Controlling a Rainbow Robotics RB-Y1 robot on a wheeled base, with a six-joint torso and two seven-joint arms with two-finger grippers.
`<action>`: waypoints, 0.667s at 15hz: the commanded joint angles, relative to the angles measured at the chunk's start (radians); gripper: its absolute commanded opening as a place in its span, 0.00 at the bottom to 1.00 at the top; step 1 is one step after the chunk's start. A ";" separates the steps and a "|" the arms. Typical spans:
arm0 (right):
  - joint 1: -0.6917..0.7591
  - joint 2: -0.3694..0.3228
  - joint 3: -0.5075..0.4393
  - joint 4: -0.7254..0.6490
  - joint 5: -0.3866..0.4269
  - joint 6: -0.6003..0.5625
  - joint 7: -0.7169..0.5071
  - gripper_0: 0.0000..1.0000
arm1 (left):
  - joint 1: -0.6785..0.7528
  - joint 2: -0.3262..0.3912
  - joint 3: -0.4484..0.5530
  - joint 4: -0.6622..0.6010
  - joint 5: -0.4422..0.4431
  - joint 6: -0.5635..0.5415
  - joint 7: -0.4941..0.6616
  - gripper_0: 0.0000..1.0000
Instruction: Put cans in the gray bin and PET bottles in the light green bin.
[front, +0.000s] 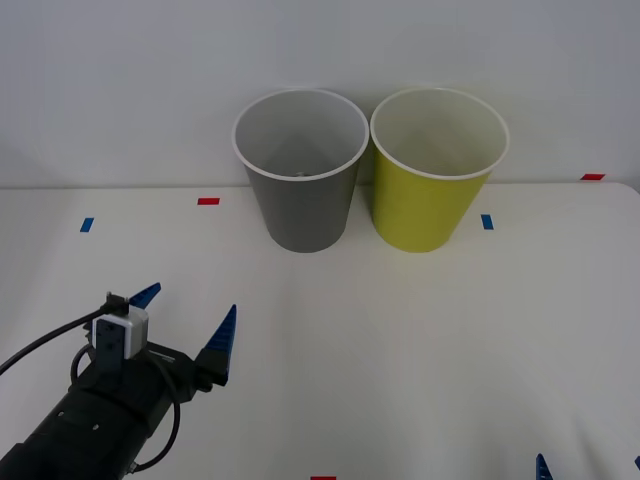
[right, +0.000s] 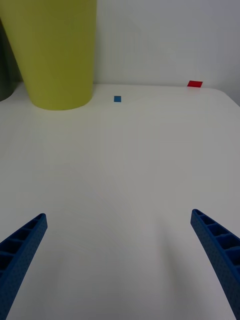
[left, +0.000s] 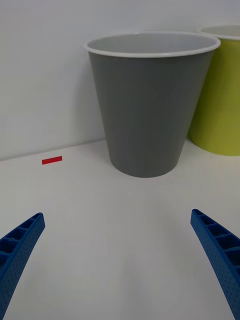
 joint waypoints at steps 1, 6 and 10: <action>0.000 0.000 0.000 0.000 0.000 0.000 0.000 1.00 | 0.090 0.027 -0.002 0.005 -0.023 -0.068 0.002 1.00; 0.000 0.000 0.000 0.000 0.000 0.000 0.000 1.00 | 0.198 -0.002 -0.016 0.102 -0.100 -0.301 -0.006 1.00; 0.000 0.000 0.000 0.000 0.000 0.000 0.000 1.00 | 0.257 -0.017 -0.016 0.215 -0.115 -0.464 -0.021 1.00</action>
